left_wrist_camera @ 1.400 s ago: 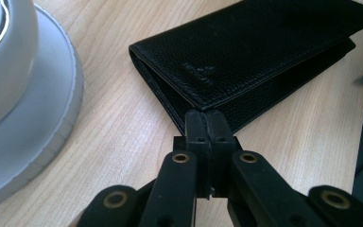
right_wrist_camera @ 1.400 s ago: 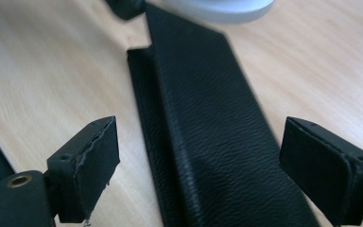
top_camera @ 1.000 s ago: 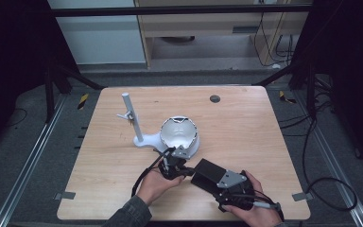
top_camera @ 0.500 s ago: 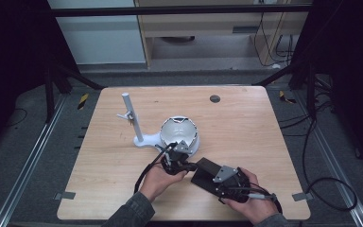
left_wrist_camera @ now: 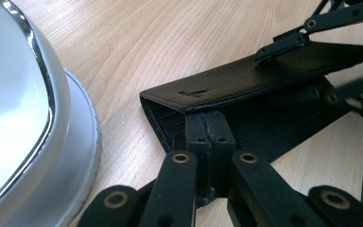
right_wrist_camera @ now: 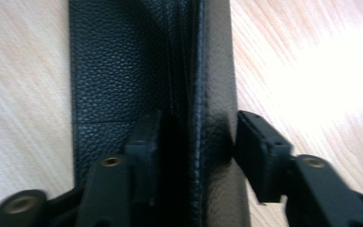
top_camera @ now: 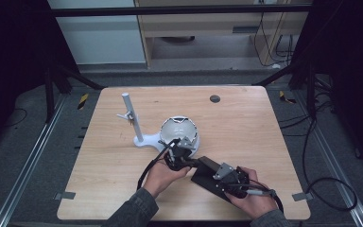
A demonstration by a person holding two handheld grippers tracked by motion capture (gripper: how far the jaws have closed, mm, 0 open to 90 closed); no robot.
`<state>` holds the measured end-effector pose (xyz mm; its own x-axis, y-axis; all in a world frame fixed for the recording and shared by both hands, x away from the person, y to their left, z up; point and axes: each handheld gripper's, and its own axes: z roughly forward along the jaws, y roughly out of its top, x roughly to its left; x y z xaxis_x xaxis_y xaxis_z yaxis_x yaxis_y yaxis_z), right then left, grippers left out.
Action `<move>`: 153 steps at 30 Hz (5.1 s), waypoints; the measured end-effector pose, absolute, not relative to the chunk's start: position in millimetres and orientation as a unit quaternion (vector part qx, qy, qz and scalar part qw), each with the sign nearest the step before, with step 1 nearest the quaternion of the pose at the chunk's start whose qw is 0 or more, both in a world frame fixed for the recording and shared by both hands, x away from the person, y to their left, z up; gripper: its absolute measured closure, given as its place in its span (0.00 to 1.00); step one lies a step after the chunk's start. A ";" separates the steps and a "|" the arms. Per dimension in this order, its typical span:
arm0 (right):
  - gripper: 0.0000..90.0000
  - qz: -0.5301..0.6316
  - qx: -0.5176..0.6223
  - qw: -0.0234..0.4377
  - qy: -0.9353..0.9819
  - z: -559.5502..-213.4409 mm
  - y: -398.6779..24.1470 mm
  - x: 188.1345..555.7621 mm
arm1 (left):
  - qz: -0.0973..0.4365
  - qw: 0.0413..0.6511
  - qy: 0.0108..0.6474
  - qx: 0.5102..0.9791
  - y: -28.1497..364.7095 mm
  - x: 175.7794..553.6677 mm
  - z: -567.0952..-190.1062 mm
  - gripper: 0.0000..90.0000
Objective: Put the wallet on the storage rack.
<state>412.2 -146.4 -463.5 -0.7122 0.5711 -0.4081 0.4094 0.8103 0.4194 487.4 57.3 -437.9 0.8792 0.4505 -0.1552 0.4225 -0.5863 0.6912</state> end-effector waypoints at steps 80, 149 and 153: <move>0.94 0.372 0.209 0.353 0.833 -370.0 -178.5 379.0 | 0.046 0.464 0.233 0.853 92.7 470.2 -406.6 0.20; 0.16 0.387 0.403 0.326 0.762 -467.2 -210.0 433.6 | 0.114 0.446 0.231 0.857 105.3 473.1 -316.1 0.88; 0.12 0.378 0.425 0.317 0.759 -475.4 -214.6 433.5 | 0.124 0.439 0.228 0.860 105.3 471.4 -308.2 0.88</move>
